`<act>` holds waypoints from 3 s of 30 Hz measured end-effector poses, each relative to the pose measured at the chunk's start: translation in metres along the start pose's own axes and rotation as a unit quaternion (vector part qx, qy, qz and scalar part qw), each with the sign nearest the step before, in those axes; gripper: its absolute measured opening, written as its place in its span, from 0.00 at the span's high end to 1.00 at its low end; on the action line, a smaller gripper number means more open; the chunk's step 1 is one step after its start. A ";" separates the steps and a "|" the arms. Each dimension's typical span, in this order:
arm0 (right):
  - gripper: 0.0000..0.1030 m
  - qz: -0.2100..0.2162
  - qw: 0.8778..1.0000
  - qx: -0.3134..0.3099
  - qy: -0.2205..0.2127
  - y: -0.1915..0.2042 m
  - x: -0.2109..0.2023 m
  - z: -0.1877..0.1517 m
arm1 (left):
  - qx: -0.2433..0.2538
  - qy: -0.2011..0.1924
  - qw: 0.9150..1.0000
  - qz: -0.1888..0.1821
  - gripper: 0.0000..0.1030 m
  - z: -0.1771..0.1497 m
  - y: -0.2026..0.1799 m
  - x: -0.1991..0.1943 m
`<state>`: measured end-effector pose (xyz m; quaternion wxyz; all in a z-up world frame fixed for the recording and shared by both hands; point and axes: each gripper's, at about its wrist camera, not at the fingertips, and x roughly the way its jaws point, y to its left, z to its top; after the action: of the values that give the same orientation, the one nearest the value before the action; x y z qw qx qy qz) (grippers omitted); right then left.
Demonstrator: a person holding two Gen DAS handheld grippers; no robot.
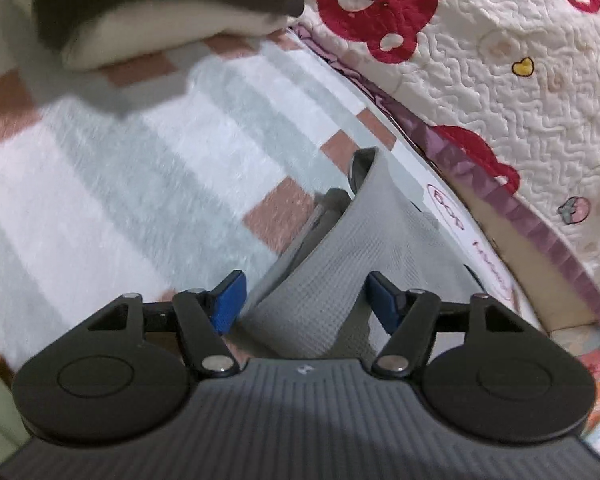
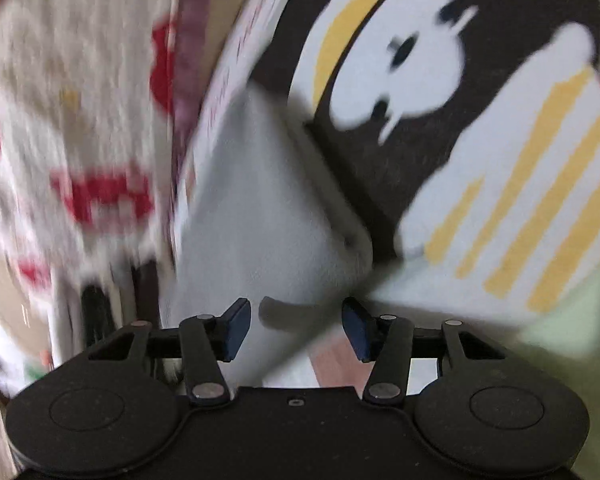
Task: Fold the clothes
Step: 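Grasp the folded grey shirt ends with both tools, then carry the folded shirt with both tools toward the clothes stack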
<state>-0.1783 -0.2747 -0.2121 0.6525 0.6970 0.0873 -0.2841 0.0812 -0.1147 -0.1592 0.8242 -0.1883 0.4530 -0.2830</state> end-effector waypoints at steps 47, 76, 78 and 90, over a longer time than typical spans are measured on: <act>0.79 0.103 0.963 -0.244 -0.049 0.037 0.015 0.081 | 0.204 0.105 0.971 -0.072 0.75 0.030 -0.073 0.054; 0.81 0.363 0.709 -0.554 0.242 0.446 0.026 -0.149 | -0.058 -0.263 0.955 -0.121 0.78 0.064 0.117 -0.284; 0.81 0.378 0.704 -0.545 0.253 0.474 0.047 -0.161 | -0.037 -0.294 0.949 -0.106 0.78 0.089 0.120 -0.308; 0.81 0.274 0.754 -0.551 0.230 0.539 0.255 -0.136 | 0.035 -0.258 0.965 0.036 0.86 0.221 0.104 -0.206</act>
<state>0.3353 -0.2798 0.1193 0.9338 0.2556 0.1815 0.1726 0.2126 0.1083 0.0281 0.9289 -0.2091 0.2214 -0.2108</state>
